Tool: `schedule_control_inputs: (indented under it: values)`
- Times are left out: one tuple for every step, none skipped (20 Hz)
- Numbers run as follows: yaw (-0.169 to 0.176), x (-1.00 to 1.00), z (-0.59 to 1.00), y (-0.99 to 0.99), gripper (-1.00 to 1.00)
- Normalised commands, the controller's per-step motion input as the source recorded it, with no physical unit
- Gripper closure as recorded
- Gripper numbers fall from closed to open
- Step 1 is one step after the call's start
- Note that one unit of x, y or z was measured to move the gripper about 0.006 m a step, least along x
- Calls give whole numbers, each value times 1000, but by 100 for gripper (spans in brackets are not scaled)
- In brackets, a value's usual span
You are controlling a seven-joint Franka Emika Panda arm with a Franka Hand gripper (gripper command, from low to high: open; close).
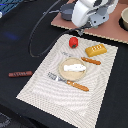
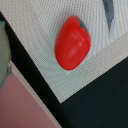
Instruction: Interact with the objects in diverse but meaningful ways.
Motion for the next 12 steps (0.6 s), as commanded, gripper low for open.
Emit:
schedule_control_inputs:
  values:
    - [-115, -777, -343, 0, -100]
    - [-119, -760, -354, 0, -100]
    - [-124, -746, -371, 0, -100]
    - [-122, -754, -374, 0, -100]
    - [-118, -774, -391, 0, -100]
    - [-108, -806, -394, 0, -100]
    - [-103, -826, -400, 0, -100]
    - [-102, -826, -403, 0, -100]
    - [-103, -823, -391, 0, -100]
    - [-103, -826, -369, 0, -100]
    - [-101, -817, -294, 0, -100]
    - [-102, -809, -260, 0, -100]
